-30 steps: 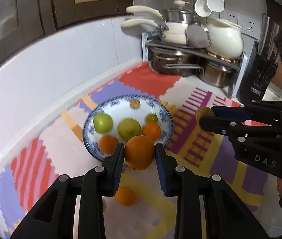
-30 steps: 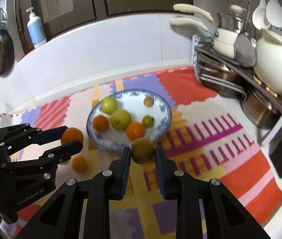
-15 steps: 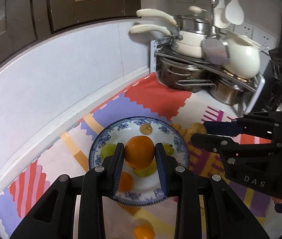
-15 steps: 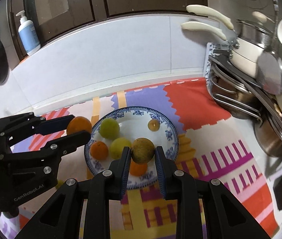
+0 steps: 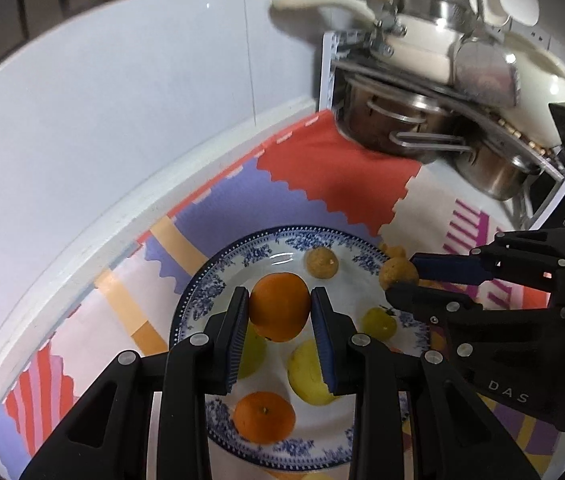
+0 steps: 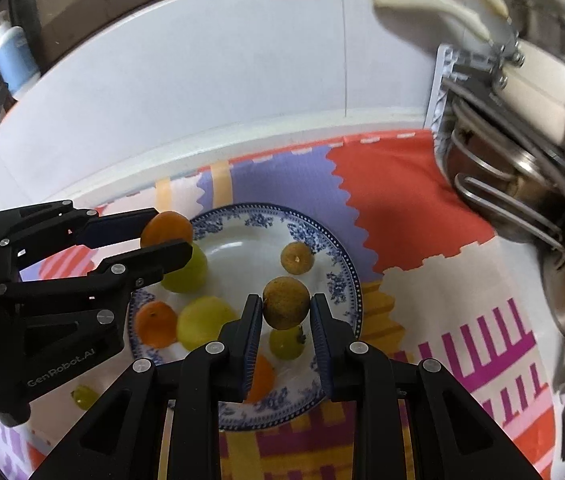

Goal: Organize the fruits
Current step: 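Carry the orange and yellow fruit over the plate and release them, then withdraw both tools from the plate toward the last orange and lime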

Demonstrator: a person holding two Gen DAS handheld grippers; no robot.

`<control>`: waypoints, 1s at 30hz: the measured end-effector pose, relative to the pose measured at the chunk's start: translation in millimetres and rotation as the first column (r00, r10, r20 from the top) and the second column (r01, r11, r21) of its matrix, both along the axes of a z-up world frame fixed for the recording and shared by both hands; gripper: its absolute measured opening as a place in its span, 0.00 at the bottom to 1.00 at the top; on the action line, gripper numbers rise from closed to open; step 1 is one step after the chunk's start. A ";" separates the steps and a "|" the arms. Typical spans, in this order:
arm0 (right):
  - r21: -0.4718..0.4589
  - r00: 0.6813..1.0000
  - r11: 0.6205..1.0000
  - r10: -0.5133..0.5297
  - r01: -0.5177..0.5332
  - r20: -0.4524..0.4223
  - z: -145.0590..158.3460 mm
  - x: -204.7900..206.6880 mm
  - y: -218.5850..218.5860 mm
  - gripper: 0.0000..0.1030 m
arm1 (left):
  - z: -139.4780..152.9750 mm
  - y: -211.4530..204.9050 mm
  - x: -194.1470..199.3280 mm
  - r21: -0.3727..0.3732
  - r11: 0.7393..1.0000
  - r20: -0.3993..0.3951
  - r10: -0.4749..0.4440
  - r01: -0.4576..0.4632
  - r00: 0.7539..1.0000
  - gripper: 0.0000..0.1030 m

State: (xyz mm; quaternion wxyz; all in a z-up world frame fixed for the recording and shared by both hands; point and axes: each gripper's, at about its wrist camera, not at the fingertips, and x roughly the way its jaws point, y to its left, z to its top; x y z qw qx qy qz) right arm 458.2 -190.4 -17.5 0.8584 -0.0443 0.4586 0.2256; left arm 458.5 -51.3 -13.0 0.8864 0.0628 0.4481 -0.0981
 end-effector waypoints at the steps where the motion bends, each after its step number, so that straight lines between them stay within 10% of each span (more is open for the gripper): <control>1: -0.003 1.000 1.000 -0.001 0.001 -0.004 -2.1 2.0 1.0 0.25 | -3.3 -0.2 3.5 0.002 1.000 -0.008 -0.003 0.003 1.000 0.31; 18: -0.028 0.998 1.000 0.003 -0.005 -0.062 -32.8 37.8 3.8 0.25 | -36.9 -7.1 34.3 0.027 0.999 -0.070 -0.027 0.029 0.997 0.31; 30: -0.023 0.999 1.000 0.003 -0.004 -0.055 -35.0 36.5 9.5 0.34 | -3.9 11.9 2.9 0.124 0.986 0.016 0.107 -0.108 0.994 0.55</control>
